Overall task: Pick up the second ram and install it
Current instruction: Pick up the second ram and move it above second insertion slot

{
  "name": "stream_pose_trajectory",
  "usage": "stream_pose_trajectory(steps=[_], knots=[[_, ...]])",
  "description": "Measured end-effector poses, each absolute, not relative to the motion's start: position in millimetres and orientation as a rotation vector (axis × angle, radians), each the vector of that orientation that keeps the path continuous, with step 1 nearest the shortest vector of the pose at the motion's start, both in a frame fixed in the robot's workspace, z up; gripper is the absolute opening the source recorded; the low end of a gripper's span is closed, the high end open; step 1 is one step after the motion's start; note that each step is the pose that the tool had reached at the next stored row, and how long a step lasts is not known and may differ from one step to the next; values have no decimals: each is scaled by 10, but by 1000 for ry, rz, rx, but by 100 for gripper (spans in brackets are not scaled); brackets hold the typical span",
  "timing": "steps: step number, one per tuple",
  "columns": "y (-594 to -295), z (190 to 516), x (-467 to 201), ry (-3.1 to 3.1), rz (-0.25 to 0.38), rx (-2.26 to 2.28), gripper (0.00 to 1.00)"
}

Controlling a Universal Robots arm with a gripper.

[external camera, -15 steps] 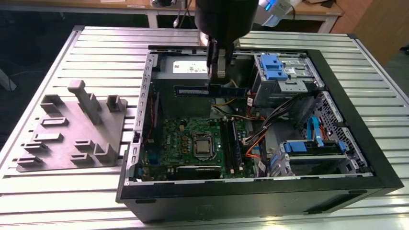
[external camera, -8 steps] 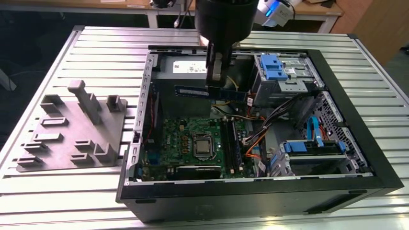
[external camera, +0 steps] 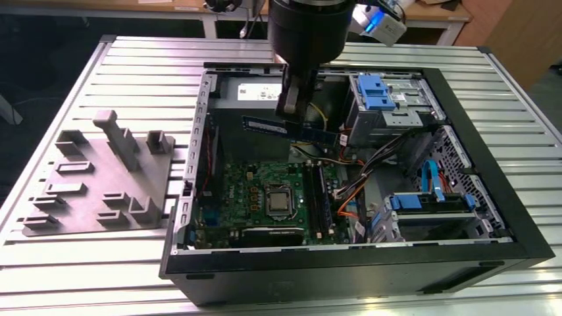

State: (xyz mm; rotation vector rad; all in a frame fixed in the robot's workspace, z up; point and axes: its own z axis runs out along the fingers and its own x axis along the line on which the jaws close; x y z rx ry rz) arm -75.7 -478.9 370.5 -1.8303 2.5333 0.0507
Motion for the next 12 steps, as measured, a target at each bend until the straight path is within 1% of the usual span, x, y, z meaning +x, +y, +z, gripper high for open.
stream_pose_trajectory(steps=[12], knots=[[-4789, 3627, -757, 2693, 48, -1579, 11]])
